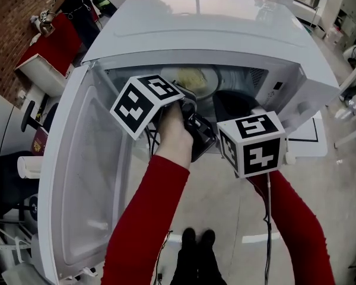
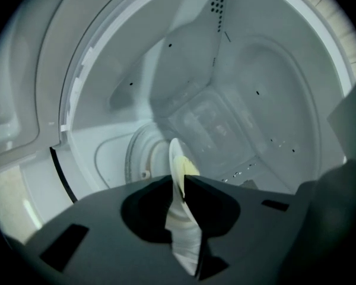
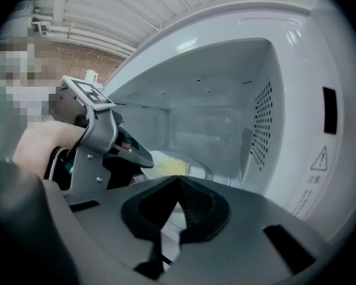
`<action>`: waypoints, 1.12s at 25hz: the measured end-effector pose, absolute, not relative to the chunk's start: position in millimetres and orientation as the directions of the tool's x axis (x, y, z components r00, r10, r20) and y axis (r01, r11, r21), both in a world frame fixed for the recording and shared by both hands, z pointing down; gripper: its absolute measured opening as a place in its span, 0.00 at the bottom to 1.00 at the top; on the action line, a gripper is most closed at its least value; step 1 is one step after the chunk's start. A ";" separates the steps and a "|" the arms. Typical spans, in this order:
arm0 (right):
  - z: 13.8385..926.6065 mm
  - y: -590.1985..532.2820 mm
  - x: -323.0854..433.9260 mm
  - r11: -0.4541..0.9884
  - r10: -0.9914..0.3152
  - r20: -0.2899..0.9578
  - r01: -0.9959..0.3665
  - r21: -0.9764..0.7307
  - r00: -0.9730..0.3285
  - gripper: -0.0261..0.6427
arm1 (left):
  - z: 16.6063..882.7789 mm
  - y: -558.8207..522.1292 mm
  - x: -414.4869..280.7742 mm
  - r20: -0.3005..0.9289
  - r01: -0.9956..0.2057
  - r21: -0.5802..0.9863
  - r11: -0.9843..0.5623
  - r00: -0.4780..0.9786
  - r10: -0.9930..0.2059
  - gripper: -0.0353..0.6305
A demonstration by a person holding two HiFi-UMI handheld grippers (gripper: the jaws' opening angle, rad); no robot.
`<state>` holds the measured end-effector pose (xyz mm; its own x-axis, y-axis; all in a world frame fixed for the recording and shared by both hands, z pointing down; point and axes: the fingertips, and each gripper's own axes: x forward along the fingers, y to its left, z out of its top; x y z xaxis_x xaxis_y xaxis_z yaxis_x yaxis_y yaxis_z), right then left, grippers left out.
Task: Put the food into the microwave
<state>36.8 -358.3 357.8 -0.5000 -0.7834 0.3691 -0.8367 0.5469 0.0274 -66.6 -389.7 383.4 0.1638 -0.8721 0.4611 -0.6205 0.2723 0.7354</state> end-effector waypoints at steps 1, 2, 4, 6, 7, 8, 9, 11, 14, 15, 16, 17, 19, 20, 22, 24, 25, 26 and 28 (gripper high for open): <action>357.0 -358.3 36.2 0.549 -0.784 0.367 -0.835 0.033 -0.501 0.06 | 383.7 -389.5 -66.2 0.465 -0.632 0.727 0.270 0.162 -0.871 0.14; 356.1 -358.1 35.6 0.551 -0.784 0.366 -0.834 0.040 -0.501 0.06 | 384.1 -389.1 -65.9 0.470 -0.643 0.717 0.269 0.161 -0.868 0.15; 354.9 -357.7 34.7 0.554 -0.786 0.364 -0.831 0.054 -0.500 0.06 | 384.9 -388.4 -65.9 0.482 -0.673 0.691 0.264 0.157 -0.862 0.16; 354.4 -357.3 33.8 0.555 -0.787 0.363 -0.829 0.062 -0.499 0.06 | 385.5 -388.3 -66.6 0.488 -0.701 0.667 0.253 0.153 -0.859 0.17; 354.3 -357.2 33.4 0.555 -0.787 0.363 -0.829 0.064 -0.499 0.06 | 385.7 -388.4 -67.3 0.488 -0.711 0.658 0.248 0.152 -0.859 0.18; 354.1 -356.9 33.0 0.555 -0.787 0.364 -0.829 0.065 -0.498 0.06 | 385.7 -388.4 -68.3 0.489 -0.720 0.650 0.245 0.149 -0.860 0.18; 353.9 -356.6 32.8 0.556 -0.787 0.364 -0.829 0.067 -0.498 0.06 | 385.6 -388.2 -69.5 0.490 -0.729 0.640 0.243 0.142 -0.860 0.18; 353.7 -355.7 32.8 0.557 -0.787 0.365 -0.827 0.073 -0.497 0.06 | 385.4 -387.2 -72.1 0.493 -0.751 0.613 0.243 0.123 -0.861 0.18; 354.9 -355.0 33.1 0.559 -0.786 0.369 -0.825 0.082 -0.496 0.06 | 385.7 -386.6 -75.7 0.498 -0.785 0.570 0.243 0.094 -0.862 0.20; 355.8 -354.7 33.0 0.560 -0.786 0.371 -0.825 0.083 -0.496 0.06 | 385.9 -386.6 -76.9 0.501 -0.795 0.555 0.245 0.085 -0.861 0.20; 356.6 -354.5 33.0 0.560 -0.785 0.372 -0.824 0.084 -0.495 0.06 | 386.1 -386.6 -78.0 0.505 -0.804 0.542 0.247 0.076 -0.860 0.21; 357.2 -354.2 32.7 0.561 -0.784 0.374 -0.824 0.086 -0.495 0.06 | 386.1 -386.6 -79.2 0.508 -0.812 0.529 0.248 0.068 -0.859 0.21; 357.7 -353.7 31.5 0.562 -0.783 0.375 -0.822 0.088 -0.495 0.06 | 385.8 -386.3 -81.5 0.513 -0.826 0.505 0.252 0.052 -0.857 0.21; 357.9 -353.4 30.9 0.563 -0.783 0.376 -0.822 0.090 -0.496 0.06 | 385.8 -385.9 -82.4 0.516 -0.831 0.494 0.255 0.043 -0.856 0.21; 359.2 -352.9 29.9 0.565 -0.782 0.378 -0.820 0.092 -0.496 0.06 | 386.3 -385.0 -83.4 0.522 -0.844 0.468 0.261 0.026 -0.853 0.21; 361.2 -352.5 29.2 0.566 -0.780 0.381 -0.819 0.094 -0.496 0.06 | 386.8 -384.9 -83.8 0.525 -0.861 0.438 0.260 0.010 -0.851 0.21; 362.1 -352.5 29.0 0.567 -0.780 0.383 -0.818 0.095 -0.496 0.06 | 386.9 -385.2 -84.0 0.527 -0.870 0.421 0.258 0.003 -0.850 0.22; 363.0 -352.5 29.0 0.567 -0.779 0.385 -0.818 0.095 -0.495 0.06 | 387.1 -385.7 -84.0 0.530 -0.879 0.403 0.255 -0.003 -0.848 0.22; 364.6 -352.5 29.7 0.566 -0.778 0.389 -0.819 0.094 -0.493 0.06 | 387.1 -386.9 -83.6 0.536 -0.891 0.378 0.250 -0.009 -0.844 0.23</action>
<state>29.7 -352.5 364.6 -0.4930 -0.7781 0.3893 -0.8192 0.5659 0.0937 -83.6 -386.9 387.1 -0.0093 -0.8439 0.5364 -0.8915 0.2501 0.3779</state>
